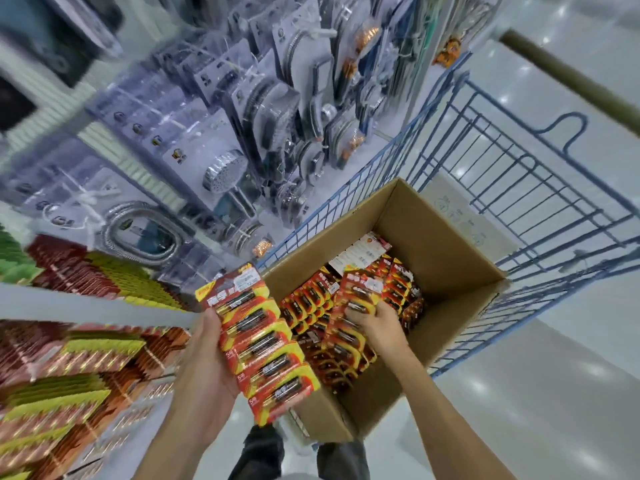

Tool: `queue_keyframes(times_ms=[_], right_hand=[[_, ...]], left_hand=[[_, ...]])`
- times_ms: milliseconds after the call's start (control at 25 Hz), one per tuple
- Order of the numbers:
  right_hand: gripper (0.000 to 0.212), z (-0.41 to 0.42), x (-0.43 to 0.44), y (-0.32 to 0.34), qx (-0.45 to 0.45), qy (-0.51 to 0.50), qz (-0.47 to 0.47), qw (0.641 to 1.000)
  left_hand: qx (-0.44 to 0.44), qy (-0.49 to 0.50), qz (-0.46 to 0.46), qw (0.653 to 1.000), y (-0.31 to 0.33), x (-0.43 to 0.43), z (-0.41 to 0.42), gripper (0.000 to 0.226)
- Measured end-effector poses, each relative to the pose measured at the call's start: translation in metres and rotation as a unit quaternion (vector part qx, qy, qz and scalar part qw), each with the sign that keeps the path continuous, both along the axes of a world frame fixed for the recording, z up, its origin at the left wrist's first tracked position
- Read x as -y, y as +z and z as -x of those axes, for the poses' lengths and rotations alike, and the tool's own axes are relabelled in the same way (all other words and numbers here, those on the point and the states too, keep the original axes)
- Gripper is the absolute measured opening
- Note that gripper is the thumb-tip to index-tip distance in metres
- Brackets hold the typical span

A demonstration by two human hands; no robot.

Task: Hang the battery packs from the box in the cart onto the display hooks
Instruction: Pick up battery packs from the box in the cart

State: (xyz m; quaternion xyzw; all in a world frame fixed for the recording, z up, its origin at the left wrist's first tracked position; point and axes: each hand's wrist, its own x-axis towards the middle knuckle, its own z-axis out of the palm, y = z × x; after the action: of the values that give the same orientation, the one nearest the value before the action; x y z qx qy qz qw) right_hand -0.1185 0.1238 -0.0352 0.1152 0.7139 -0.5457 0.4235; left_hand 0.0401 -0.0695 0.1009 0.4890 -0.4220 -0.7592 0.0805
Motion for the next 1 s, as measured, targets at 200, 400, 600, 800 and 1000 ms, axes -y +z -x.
queue_keyframes(times_ms=[200,400,600,800,1000], right_hand=[[0.04,-0.012,-0.022,0.108,0.066,-0.042,0.175,0.981],[0.029,-0.06,-0.006,0.184,0.038,-0.055,0.265,0.962],[0.027,-0.156,0.049,0.241,-0.008,0.025,0.301,0.953],[0.033,-0.278,0.116,0.264,-0.004,0.136,0.315,0.939],[0.036,-0.404,0.184,0.283,-0.029,0.235,0.316,0.919]], left_hand=[[-0.042,0.021,-0.026,0.999,0.033,-0.003,-0.024,0.038],[-0.119,0.024,-0.018,0.992,0.076,0.01,-0.081,0.035],[-0.163,0.086,0.06,0.981,0.113,0.035,-0.19,0.042],[-0.18,0.179,0.159,0.954,0.147,0.056,-0.337,0.029],[-0.171,0.289,0.219,0.916,0.176,0.06,-0.478,0.03]])
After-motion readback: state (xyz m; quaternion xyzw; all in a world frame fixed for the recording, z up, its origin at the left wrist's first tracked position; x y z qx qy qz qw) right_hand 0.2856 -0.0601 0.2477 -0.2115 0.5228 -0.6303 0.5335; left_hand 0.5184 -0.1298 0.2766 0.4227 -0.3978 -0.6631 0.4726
